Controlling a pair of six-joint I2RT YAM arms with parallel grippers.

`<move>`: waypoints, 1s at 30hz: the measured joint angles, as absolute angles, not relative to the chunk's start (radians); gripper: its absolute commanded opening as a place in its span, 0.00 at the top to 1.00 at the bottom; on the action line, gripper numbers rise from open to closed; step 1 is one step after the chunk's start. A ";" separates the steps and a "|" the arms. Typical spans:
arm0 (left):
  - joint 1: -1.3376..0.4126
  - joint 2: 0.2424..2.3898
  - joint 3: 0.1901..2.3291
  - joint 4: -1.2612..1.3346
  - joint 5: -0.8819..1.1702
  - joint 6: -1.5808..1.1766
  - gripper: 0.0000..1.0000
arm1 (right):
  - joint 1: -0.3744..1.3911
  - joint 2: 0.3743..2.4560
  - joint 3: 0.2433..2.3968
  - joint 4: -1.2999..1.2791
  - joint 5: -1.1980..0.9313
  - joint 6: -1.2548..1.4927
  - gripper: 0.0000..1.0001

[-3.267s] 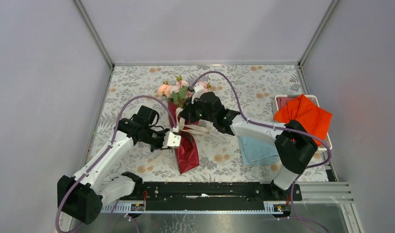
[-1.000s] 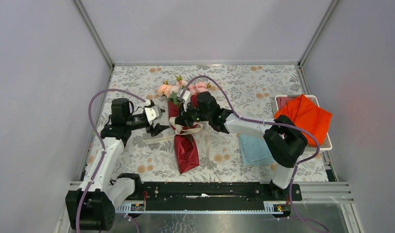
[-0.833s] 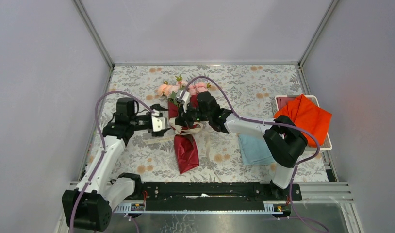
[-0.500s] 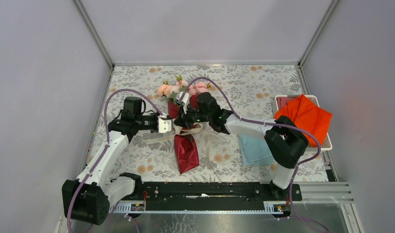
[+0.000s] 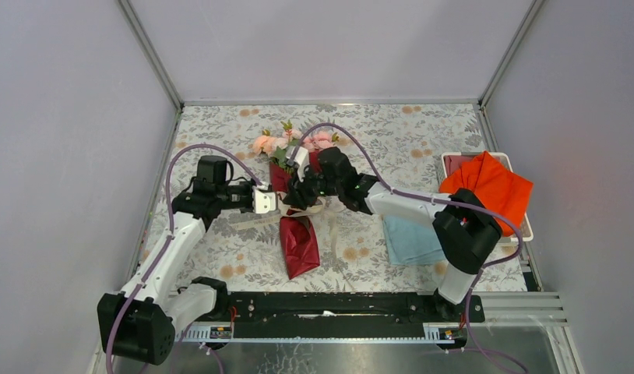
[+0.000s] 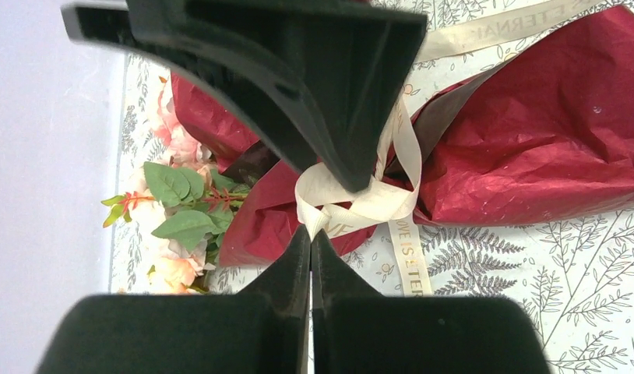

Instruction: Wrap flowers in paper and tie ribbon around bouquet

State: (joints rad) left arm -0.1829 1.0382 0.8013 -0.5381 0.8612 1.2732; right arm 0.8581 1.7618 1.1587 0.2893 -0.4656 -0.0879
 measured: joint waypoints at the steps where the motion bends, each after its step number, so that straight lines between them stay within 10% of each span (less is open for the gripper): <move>1: -0.183 1.034 0.800 -0.538 0.855 1.273 1.00 | 0.853 1.750 1.159 0.258 -0.448 -0.091 0.45; 3: -0.183 1.021 0.791 -0.537 0.846 1.273 1.00 | 0.780 1.682 1.143 0.156 -0.378 -0.093 0.23; 7: -0.183 1.006 0.766 -0.536 0.829 1.269 1.00 | 0.736 1.676 1.124 0.127 -0.342 -0.101 0.24; 15: -0.183 1.000 0.757 -0.537 0.812 1.248 1.00 | 0.735 1.782 1.106 0.039 -0.338 -0.111 0.42; 21: -0.183 0.992 0.754 -0.536 0.776 1.242 1.00 | 0.735 1.802 1.106 0.027 -0.341 -0.102 0.89; 30: -0.155 1.004 0.661 -0.535 0.686 1.317 1.00 | 0.735 1.794 1.108 -0.029 -0.329 -0.092 0.98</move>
State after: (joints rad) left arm -0.1547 1.0039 0.6613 -0.5350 0.6865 1.3167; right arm 0.7349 1.7935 1.1080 -0.0288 -0.3294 -0.0921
